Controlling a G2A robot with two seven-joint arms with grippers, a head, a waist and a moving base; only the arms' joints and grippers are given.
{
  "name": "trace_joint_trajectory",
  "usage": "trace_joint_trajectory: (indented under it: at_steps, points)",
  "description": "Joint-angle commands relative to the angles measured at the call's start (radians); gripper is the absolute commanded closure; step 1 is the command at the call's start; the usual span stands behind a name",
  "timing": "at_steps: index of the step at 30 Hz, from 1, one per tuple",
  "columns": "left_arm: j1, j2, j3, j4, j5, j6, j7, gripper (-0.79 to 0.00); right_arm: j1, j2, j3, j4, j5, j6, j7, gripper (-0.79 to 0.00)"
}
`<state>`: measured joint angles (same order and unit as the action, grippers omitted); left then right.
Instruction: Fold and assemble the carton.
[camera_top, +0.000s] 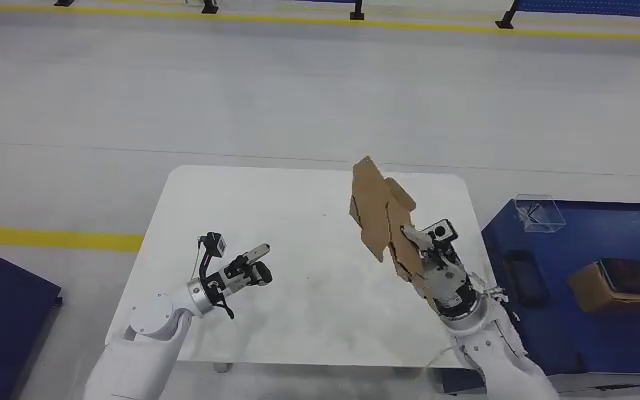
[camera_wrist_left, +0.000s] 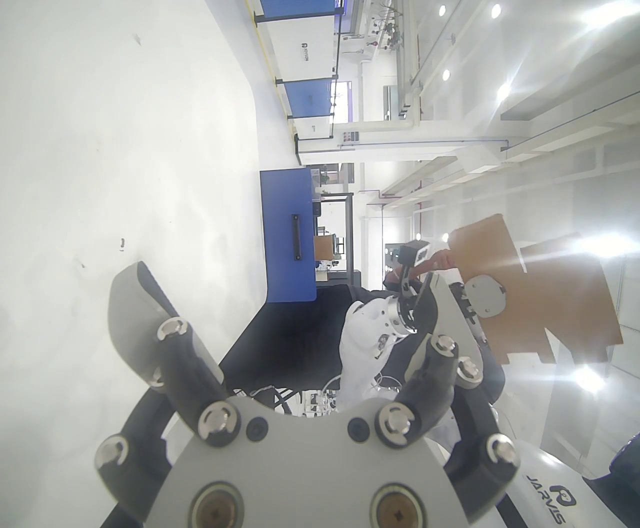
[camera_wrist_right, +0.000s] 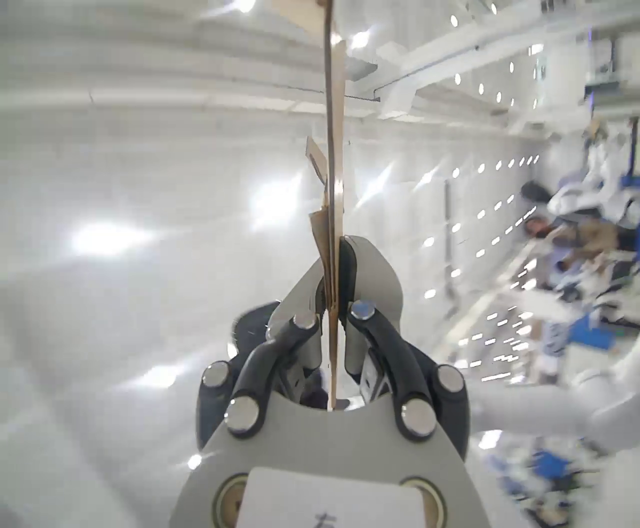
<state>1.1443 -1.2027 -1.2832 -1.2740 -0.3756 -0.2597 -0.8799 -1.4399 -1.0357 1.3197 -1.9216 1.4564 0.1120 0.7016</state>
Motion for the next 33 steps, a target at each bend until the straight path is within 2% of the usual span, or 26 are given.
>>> trace_joint_trajectory:
  at_steps: [1, 3, 8, 12, 15, 18, 19, 21, 25, 28, 29, 33]
  points:
    - [0.000, 0.000, 0.000, 0.000, 0.000, 0.000, 0.000, -0.785, 0.011, 0.001, -0.014, 0.019, 0.162, 0.261, -0.015, 0.000]
    - [0.000, 0.000, 0.000, 0.000, 0.000, 0.000, 0.000, -0.785, 0.012, 0.000, -0.040, 0.039, 0.271, 0.421, -0.015, 0.000]
    - [0.000, 0.000, 0.000, 0.000, 0.000, 0.000, 0.000, -0.785, 0.018, -0.004, -0.094, 0.099, 0.545, 0.714, -0.044, 0.000]
    - [0.000, 0.000, 0.000, 0.000, 0.000, 0.000, 0.000, -0.785, 0.024, -0.003, -0.149, 0.128, 0.834, 0.900, -0.155, 0.000]
    - [0.000, 0.000, 0.000, 0.000, 0.000, 0.000, 0.000, -0.785, 0.034, 0.009, -0.185, 0.104, 1.027, 0.900, -0.268, 0.000]
    - [0.000, 0.000, 0.000, 0.000, 0.000, 0.000, 0.000, -0.785, 0.043, 0.023, -0.157, 0.089, 1.117, 0.893, -0.365, 0.000]
    - [0.000, 0.000, 0.000, 0.000, 0.000, 0.000, 0.000, -0.785, 0.045, 0.026, -0.124, 0.080, 1.096, 0.857, -0.378, 0.000]
    - [0.000, 0.000, 0.000, 0.000, 0.000, 0.000, 0.000, -0.785, 0.038, 0.025, -0.042, 0.025, 0.902, 0.716, -0.352, 0.000]
    - [0.000, 0.000, 0.000, 0.000, 0.000, 0.000, 0.000, -0.785, -0.024, 0.017, 0.014, -0.041, 0.426, 0.434, -0.166, 0.000]
    - [0.000, 0.000, 0.000, 0.000, 0.000, 0.000, 0.000, -0.785, -0.069, 0.018, 0.026, -0.042, 0.050, 0.199, -0.028, 0.000]
    - [0.000, 0.000, 0.000, 0.000, 0.000, 0.000, 0.000, -0.785, -0.084, 0.018, 0.024, -0.036, -0.029, 0.149, -0.001, 0.000]
    - [0.000, 0.000, 0.000, 0.000, 0.000, 0.000, 0.000, -0.785, -0.099, 0.022, 0.066, -0.028, -0.330, -0.053, 0.008, 0.000]
